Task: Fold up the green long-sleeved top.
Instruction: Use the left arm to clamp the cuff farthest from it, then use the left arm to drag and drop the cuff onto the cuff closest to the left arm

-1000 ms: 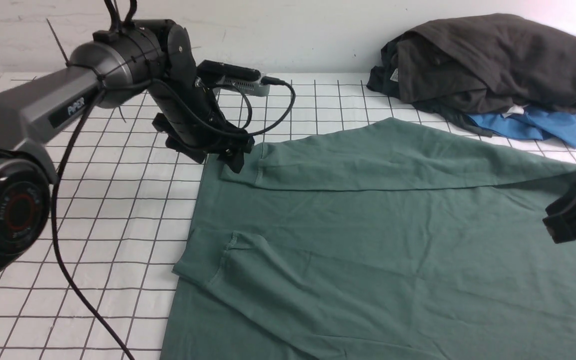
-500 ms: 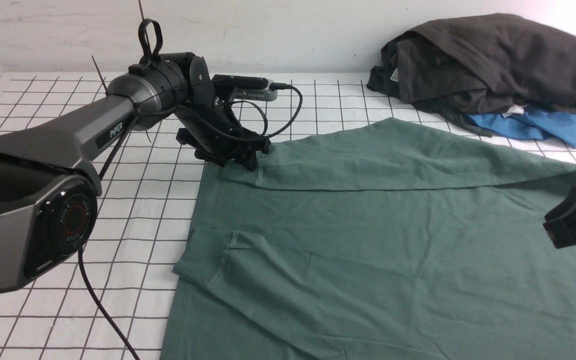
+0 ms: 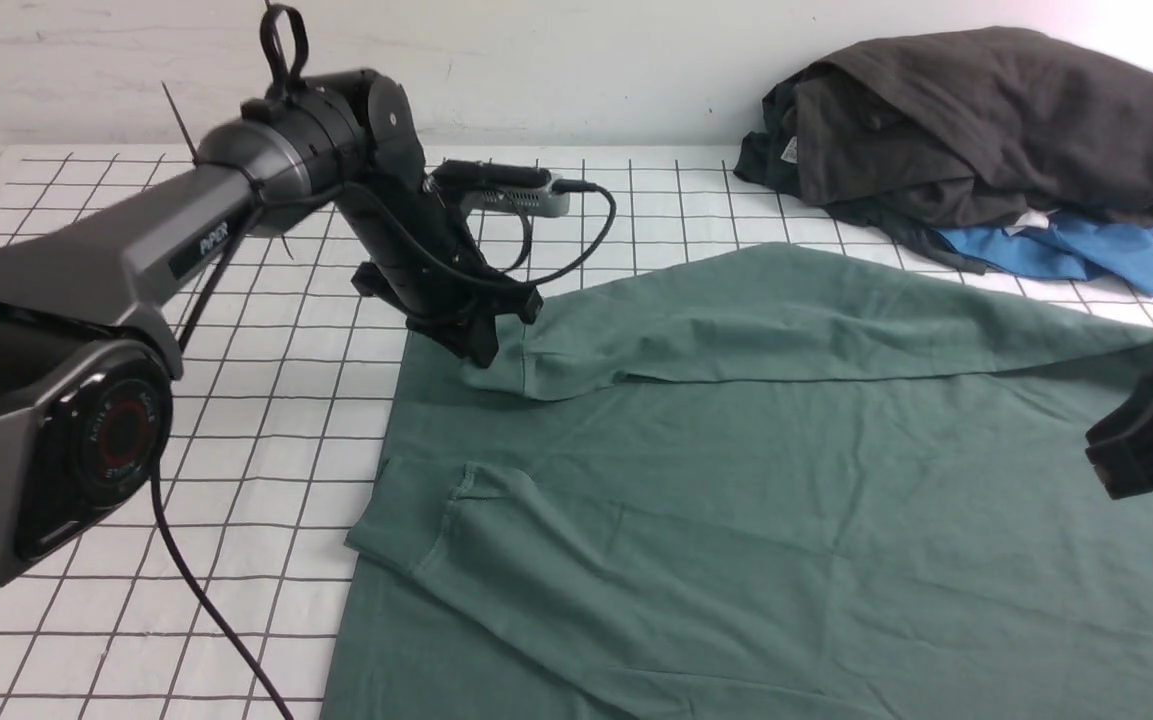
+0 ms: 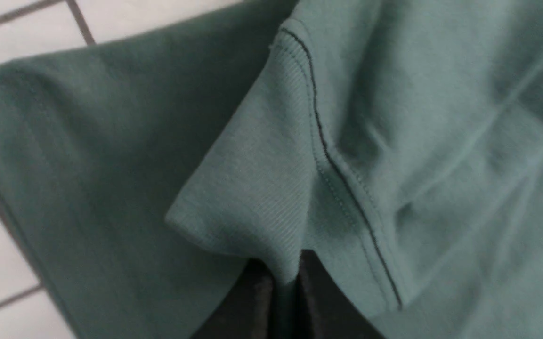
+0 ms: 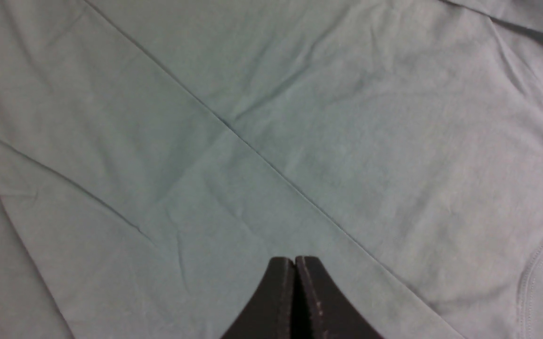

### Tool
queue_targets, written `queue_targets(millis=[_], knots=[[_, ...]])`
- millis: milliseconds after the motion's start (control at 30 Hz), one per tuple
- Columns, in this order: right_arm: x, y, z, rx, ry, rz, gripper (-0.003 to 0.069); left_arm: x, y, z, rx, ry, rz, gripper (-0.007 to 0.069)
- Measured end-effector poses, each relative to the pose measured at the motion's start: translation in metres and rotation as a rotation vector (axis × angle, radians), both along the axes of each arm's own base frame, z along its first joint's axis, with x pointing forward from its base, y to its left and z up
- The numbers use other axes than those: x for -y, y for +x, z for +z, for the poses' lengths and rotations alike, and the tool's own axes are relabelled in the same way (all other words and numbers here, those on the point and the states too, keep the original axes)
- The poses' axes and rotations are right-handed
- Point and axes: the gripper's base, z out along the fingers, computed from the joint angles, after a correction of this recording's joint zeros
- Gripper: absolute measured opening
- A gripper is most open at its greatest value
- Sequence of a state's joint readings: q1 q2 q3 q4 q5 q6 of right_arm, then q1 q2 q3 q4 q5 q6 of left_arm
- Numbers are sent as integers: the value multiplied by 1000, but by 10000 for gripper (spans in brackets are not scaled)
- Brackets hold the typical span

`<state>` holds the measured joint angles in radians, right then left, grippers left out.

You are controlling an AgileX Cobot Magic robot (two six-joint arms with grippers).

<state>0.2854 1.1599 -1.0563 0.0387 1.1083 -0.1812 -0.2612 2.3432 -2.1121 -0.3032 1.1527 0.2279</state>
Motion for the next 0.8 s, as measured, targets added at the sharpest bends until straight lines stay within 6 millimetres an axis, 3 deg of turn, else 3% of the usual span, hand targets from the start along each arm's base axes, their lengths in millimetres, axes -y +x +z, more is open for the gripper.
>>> queue_targets(millis=[167,200,233,333,467,567,800], knots=[[1,0,0,4,-13,3,-14,-7,-30,71,70,-18,-33,13],[1,0,0,4,-13,3,-14,-8,-32,74,73,-19,-33,13],[1,0,0,4,-13,3,-14,-12,-48,93,90,-23,-33,13],[1,0,0,3,-10,4,-14,-20,-80,105,59,-16,-36,13],[0,0,0,0,0,3,-14,-29,-110,95,-18,7,-37,13],[-1,0,0,-4,15,3,-14,-36,-133,70,-71,30,-17,13],[-2,-1,0,-9,26,3,-14,-43,-150,23,-120,58,16,20]])
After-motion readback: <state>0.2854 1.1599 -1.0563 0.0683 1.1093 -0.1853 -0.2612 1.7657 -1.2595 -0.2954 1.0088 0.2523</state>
